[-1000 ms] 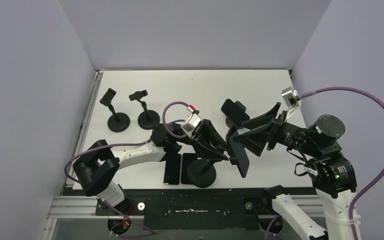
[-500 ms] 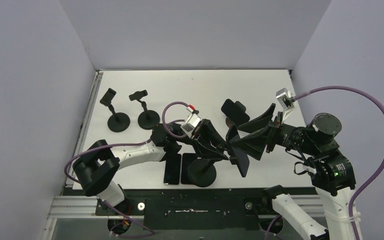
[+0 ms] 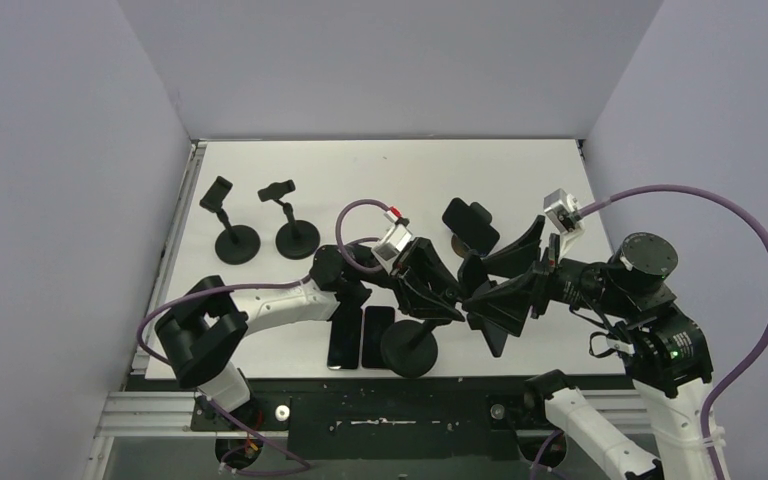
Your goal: Remove the phone from the phone stand
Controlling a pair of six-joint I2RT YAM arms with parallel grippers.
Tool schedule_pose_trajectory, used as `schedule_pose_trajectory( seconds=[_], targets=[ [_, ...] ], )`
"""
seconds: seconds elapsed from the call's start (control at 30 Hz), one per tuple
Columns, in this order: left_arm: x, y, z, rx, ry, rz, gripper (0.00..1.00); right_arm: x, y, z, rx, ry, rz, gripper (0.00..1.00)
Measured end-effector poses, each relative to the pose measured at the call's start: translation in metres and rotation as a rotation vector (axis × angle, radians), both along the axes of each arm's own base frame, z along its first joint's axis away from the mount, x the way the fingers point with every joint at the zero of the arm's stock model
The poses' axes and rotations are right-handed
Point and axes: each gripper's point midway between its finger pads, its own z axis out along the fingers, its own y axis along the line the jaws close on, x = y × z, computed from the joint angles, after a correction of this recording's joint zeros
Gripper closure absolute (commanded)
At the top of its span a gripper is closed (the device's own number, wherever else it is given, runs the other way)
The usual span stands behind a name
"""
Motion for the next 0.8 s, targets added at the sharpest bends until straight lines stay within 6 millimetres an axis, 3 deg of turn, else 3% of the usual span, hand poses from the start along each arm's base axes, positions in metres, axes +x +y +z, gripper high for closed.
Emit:
schedule_pose_trajectory(
  seconds=[0.23,0.5,0.53,0.63,0.8],
  targets=[
    [-0.0015,-0.0011,0.0020,0.000,0.008,-0.007,1.00,-0.0035,0.0002,-0.0045,-0.030,-0.012,0.014,0.04],
    [-0.0019,-0.0016,0.0013,0.001,0.008,-0.009,1.00,-0.0043,0.0004,-0.0046,-0.038,-0.006,0.017,0.51],
    [-0.0018,-0.0016,0.0014,0.001,0.008,-0.008,0.97,-0.0037,0.0004,-0.0044,-0.039,-0.005,0.015,0.56],
    [-0.0006,-0.0026,0.0014,-0.002,0.012,-0.002,0.73,-0.0020,0.0001,-0.0033,-0.041,-0.002,0.006,0.63],
    [0.0045,-0.0047,0.0054,-0.025,0.029,0.026,0.38,0.0052,-0.0028,-0.0029,-0.050,-0.001,-0.044,0.65]
  ],
)
